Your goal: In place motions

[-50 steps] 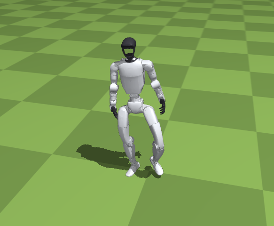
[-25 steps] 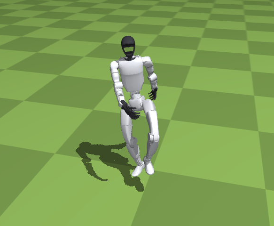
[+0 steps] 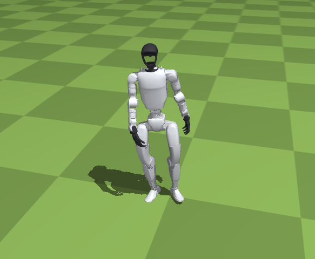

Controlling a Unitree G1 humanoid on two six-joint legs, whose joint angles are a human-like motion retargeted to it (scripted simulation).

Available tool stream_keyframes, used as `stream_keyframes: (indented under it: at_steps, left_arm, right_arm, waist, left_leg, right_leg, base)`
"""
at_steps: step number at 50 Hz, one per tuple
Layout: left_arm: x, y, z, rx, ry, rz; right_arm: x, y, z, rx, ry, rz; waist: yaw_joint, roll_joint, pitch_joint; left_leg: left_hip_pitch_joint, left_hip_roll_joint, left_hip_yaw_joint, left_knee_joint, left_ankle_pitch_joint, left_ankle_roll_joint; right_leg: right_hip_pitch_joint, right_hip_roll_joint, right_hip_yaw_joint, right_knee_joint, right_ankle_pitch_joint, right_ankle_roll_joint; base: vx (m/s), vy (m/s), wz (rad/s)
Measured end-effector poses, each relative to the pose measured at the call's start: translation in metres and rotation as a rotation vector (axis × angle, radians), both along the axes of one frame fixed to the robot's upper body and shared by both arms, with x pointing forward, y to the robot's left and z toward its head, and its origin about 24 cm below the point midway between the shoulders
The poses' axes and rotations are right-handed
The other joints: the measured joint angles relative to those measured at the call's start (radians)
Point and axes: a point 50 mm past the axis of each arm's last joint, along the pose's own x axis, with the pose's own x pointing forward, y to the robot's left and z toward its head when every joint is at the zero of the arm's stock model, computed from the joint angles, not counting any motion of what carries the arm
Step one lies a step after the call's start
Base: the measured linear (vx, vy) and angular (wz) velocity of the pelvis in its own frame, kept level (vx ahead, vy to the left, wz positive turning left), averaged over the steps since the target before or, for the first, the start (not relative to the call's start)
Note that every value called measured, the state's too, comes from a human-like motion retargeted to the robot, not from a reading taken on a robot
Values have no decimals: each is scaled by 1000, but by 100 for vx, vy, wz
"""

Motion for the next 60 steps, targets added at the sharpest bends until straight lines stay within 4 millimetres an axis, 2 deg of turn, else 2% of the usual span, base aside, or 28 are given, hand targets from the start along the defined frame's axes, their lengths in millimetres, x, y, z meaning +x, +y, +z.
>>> stream_keyframes:
  at_steps: [3,7,10,12,13,14,16,18,19,22,24,27,31,33,36,39,42,45,48,52,56,58,60]
  left_arm:
    - [22,3,-3,-3,-23,-81]
    - [53,5,-5,-5,-45,-227]
    - [78,-5,-8,-25,-90,-258]
    - [101,-17,-11,-46,-157,-260]
    - [113,-22,-12,-55,-194,-270]
    - [134,-27,-12,-64,-255,-303]
    - [188,-36,-5,-75,-415,-408]
    - [246,-45,11,-72,-600,-514]
    - [276,-48,24,-56,-699,-537]
    - [355,-50,74,38,-985,-523]
    - [396,-54,111,93,-1151,-486]
    - [439,-61,165,129,-1362,-402]
    - [465,-49,211,195,-1518,-332]
    - [469,-41,221,238,-1541,-324]
    - [468,-36,218,244,-1525,-316]
    - [457,-34,197,246,-1454,-328]
    - [435,-39,161,214,-1337,-363]
    - [405,-44,122,166,-1195,-386]
    - [364,-45,81,115,-1041,-403]
    - [302,-48,37,39,-835,-386]
    - [243,-53,9,-21,-652,-366]
    - [221,-55,1,-37,-588,-354]
    - [196,-55,-5,-51,-512,-357]
  right_arm:
    - [-24,-15,-6,-46,56,-9]
    - [-66,-31,-12,-58,177,-94]
    - [-106,-41,-14,-78,299,-164]
    - [-131,-49,-13,-111,365,-197]
    - [-142,-54,-12,-127,393,-207]
    - [-155,-60,-10,-149,429,-217]
    - [-180,-73,-4,-195,496,-234]
    - [-199,-85,2,-242,546,-254]
    - [-210,-90,6,-267,572,-268]
    - [-245,-104,20,-342,669,-345]
    - [-266,-108,30,-372,739,-431]
    - [-295,-115,46,-409,824,-564]
    - [-322,-126,65,-502,882,-697]
    - [-326,-127,68,-523,884,-745]
    - [-320,-123,62,-495,866,-762]
    - [-304,-116,51,-429,839,-704]
    - [-284,-108,39,-365,797,-613]
    - [-267,-100,29,-326,745,-532]
    - [-234,-100,16,-298,657,-464]
    - [-205,-96,7,-258,577,-433]
    - [-185,-93,2,-229,508,-422]
    - [-180,-93,1,-225,493,-411]
    - [-177,-95,1,-233,483,-392]
  waist:
    - [-8,-7,2]
    - [17,-23,8]
    - [19,-23,12]
    - [4,-10,27]
    - [-6,-2,34]
    - [-17,10,45]
    - [-26,29,73]
    - [-44,32,101]
    - [-61,26,108]
    - [-164,5,132]
    - [-269,22,180]
    - [-423,71,255]
    - [-561,137,301]
    - [-585,157,319]
    - [-574,152,319]
    - [-533,137,278]
    - [-463,126,236]
    - [-402,123,187]
    - [-312,104,166]
    - [-245,113,124]
    - [-187,104,86]
    - [-161,93,73]
    - [-135,70,49]
  left_leg:
    - [0,-7,24,-10,1,2]
    - [23,-29,17,-18,-5,27]
    - [50,-40,6,-23,-14,55]
    - [66,-33,-17,-17,-16,67]
    - [73,-27,-25,-14,-17,70]
    - [81,-16,-34,-8,-18,73]
    - [90,2,-38,6,-26,79]
    - [86,-3,-52,23,-33,94]
    - [82,-16,-52,26,-34,106]
    - [76,-69,-63,24,-29,152]
    - [82,-53,-73,35,-26,184]
    - [68,13,-115,67,-37,208]
    - [-19,119,-139,162,-83,222]
    - [-49,149,-155,200,-95,229]
    - [-51,142,-154,203,-91,226]
    - [-40,107,-116,162,-69,218]
    - [-24,79,-75,123,-48,209]
    - [-17,58,-54,78,-22,196]
    - [19,40,27,58,-28,179]
    - [29,55,77,37,-28,145]
    - [29,42,95,21,-25,124]
    - [30,31,104,17,-27,117]
    - [27,-1,119,9,-31,111]
  right_leg:
    - [1,-15,-22,-5,10,12]
    - [13,-37,-21,14,8,28]
    - [9,-51,-3,76,-11,31]
    - [-6,-59,3,163,-11,11]
    - [-16,-64,3,210,7,0]
    - [-49,-80,7,302,58,-18]
    - [-162,-133,34,552,199,-80]
    - [-324,-177,97,821,315,-192]
    - [-413,-203,128,955,301,-219]
    - [-670,-346,159,1316,202,-254]
    - [-825,-374,168,1466,170,-244]
    - [-1033,-383,143,1562,138,-227]
    - [-1239,-397,81,1528,81,-239]
    - [-1268,-389,49,1470,71,-244]
    - [-1243,-377,39,1392,80,-233]
    - [-1163,-370,41,1325,102,-207]
    - [-1029,-345,51,1260,136,-165]
    - [-858,-315,32,1178,158,-157]
    - [-688,-243,58,1060,193,-157]
    - [-482,-146,91,850,221,-125]
    - [-302,-66,161,571,260,-71]
    - [-227,-42,187,433,273,-58]
    - [-144,-30,211,256,218,8]
  base:
    - [4,23,16]
    - [8,22,-20]
    - [10,19,-26]
    - [11,23,-9]
    - [8,29,0]
    - [6,29,0]
    - [-4,23,-37]
    - [-11,25,-37]
    - [-8,26,-14]
    - [-14,27,67]
    - [-20,19,180]
    - [-13,10,192]
    - [-4,4,94]
    - [-2,1,13]
    - [-2,0,-20]
    - [-2,1,-52]
    - [2,0,-72]
    - [6,-3,-67]
    - [7,2,-118]
    - [5,-5,-64]
    - [2,-10,-36]
    - [4,-17,-31]
    - [4,-15,-29]
